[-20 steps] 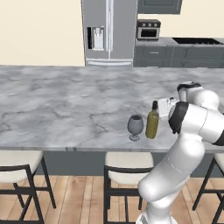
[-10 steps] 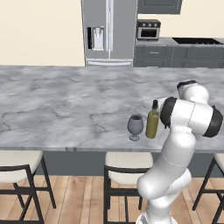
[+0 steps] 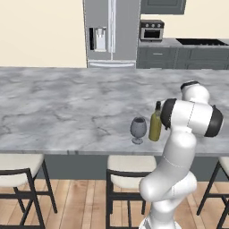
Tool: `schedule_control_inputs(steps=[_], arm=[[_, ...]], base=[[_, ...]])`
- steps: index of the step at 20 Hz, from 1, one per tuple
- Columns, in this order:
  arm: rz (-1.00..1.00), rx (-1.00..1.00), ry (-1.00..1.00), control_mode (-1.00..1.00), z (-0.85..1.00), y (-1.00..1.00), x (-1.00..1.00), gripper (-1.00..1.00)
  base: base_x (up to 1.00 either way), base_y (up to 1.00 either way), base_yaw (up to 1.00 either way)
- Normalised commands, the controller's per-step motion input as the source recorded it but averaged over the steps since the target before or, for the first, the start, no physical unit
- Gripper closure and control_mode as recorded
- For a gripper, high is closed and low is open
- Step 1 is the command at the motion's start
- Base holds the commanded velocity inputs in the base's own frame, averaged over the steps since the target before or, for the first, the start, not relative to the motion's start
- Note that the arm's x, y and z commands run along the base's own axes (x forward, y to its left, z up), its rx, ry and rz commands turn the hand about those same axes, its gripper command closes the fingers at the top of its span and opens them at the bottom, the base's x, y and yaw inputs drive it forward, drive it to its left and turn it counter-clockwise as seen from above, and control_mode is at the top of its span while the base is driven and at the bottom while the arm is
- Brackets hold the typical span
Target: There is a wine glass and glass cup on the dining counter. Place the wine bottle next to the wine glass and the juice bottle next to the glass cup.
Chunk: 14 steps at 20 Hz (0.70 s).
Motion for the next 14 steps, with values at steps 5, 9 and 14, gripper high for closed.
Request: schedule_control_inputs(steps=[5,9,14], arm=[[0.0,0.0,-0.02,-1.0,-0.2,0.05,0.0,-1.0],[0.0,0.0,-0.05,-1.0,-0.18,0.03,-0.04,-1.0],[0.0,0.0,-0.08,-1.0,-0.16,0.02,-0.04,-1.0]], base=[[0.0,0.0,0.0],[0.0,0.0,0.0],[0.0,0.0,0.0]])
